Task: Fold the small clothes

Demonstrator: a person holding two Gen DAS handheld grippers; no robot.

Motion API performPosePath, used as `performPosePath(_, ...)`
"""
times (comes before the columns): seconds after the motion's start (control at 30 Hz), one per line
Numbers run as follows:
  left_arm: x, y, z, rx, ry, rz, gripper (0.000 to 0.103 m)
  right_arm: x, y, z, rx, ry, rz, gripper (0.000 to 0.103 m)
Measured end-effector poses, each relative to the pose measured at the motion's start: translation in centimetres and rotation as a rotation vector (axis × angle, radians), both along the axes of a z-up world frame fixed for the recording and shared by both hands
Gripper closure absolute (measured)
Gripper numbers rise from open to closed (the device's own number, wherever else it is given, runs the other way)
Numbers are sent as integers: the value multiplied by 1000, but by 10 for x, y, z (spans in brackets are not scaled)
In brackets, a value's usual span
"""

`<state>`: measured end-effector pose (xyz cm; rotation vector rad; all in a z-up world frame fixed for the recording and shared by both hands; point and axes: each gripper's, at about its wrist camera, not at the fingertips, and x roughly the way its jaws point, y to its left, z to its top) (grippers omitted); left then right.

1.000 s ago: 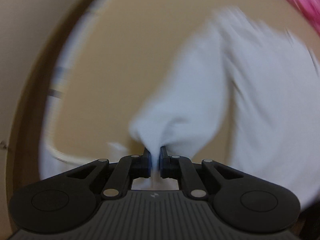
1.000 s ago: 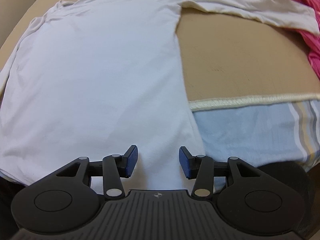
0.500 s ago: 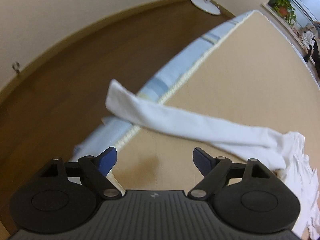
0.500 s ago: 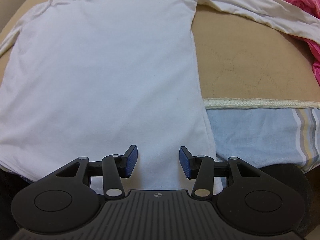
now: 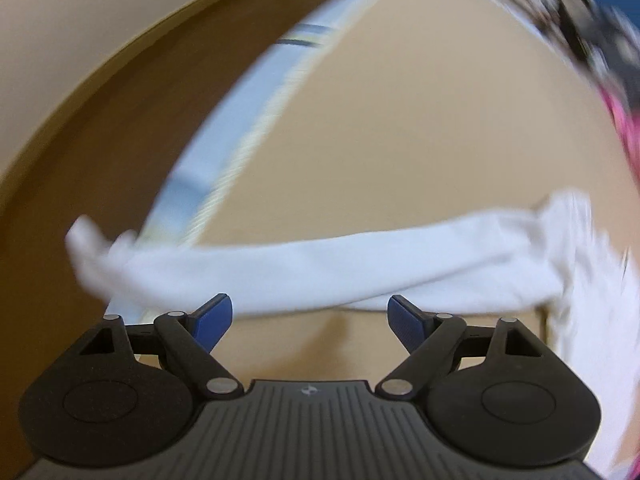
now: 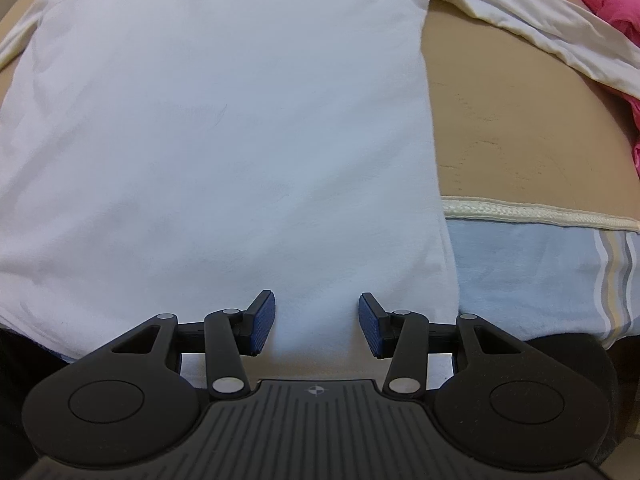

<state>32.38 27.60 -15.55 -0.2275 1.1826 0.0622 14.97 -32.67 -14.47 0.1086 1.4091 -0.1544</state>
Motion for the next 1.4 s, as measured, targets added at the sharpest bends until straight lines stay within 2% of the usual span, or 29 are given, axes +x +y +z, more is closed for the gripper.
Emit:
performPosePath(0.03, 9, -14, -3, 55, 2, -50, 17, 3, 2, -1, -4, 6, 2, 55)
performPosePath(0.07, 16, -30, -7, 128, 14, -97, 24, 7, 3, -4, -5, 12, 6, 55)
performPosePath(0.1, 23, -45, -14, 202, 40, -155, 69, 9, 6, -5, -7, 18, 9, 55)
performPosePath(0.13, 29, -57, -21, 274, 67, -201, 94, 12, 8, -6, -8, 23, 13, 55)
performPosePath(0.2, 33, -73, -19, 385, 50, -271, 99, 18, 10, -6, -8, 26, 26, 55)
performPosePath(0.23, 37, -74, -13, 413, 31, -274, 99, 22, 10, -6, -8, 26, 32, 55)
performPosePath(0.27, 43, -67, -5, 407, 14, -244, 99, 25, 10, -7, -7, 25, 37, 55)
performPosePath(0.43, 88, -3, 33, 260, -13, 88, 97, 40, 8, -12, -5, 26, 37, 54)
performPosePath(0.47, 92, 3, 35, 266, -29, 137, 96, 43, 8, -12, -5, 24, 37, 54)
performPosePath(0.5, 92, 6, 35, 271, -34, 160, 76, 45, 8, -13, -5, 22, 37, 54)
performPosePath(0.53, 91, 8, 32, 248, -18, 155, 38, 47, 9, -13, -4, 20, 40, 54)
performPosePath(0.57, 88, 11, 29, 214, -9, 152, 22, 48, 9, -13, -4, 17, 44, 54)
performPosePath(0.6, 78, 15, 27, 187, -21, 170, 12, 48, 9, -13, -3, 15, 45, 53)
performPosePath(0.67, 52, 24, 24, 108, -51, 222, 12, 49, 8, -14, 3, 12, 46, 53)
performPosePath(0.7, 41, 32, 20, 35, -48, 261, 12, 48, 7, -14, 7, 10, 45, 52)
performPosePath(0.77, 12, 53, 9, -162, -52, 371, 12, 49, 6, -16, 10, 9, 42, 52)
performPosePath(0.87, -14, 69, -12, -335, -57, 509, 12, 51, 7, -17, 6, 11, 43, 51)
performPosePath(0.97, -8, 75, -33, -375, -3, 585, 15, 46, 16, -12, -11, 4, 53, 51)
performPosePath(1.07, 6, 79, -35, -401, -42, 663, 17, 40, 24, -7, -21, -7, 60, 51)
performPosePath(1.1, 12, 81, -35, -421, -64, 675, 44, 39, 24, -6, -20, -8, 58, 51)
performPosePath(1.13, 19, 82, -34, -425, -59, 683, 84, 38, 23, -6, -18, -5, 55, 51)
performPosePath(1.17, 27, 82, -31, -389, -38, 692, 95, 37, 24, -5, -17, -4, 53, 51)
performPosePath(1.23, 40, 79, -23, -289, -9, 670, 99, 38, 22, -6, -15, -2, 53, 51)
performPosePath(1.27, 40, 79, -14, -276, -6, 668, 99, 39, 22, -6, -14, -1, 53, 51)
performPosePath(1.4, 9, 75, 44, -242, -150, 655, 100, 41, 18, -7, -7, -3, 52, 50)
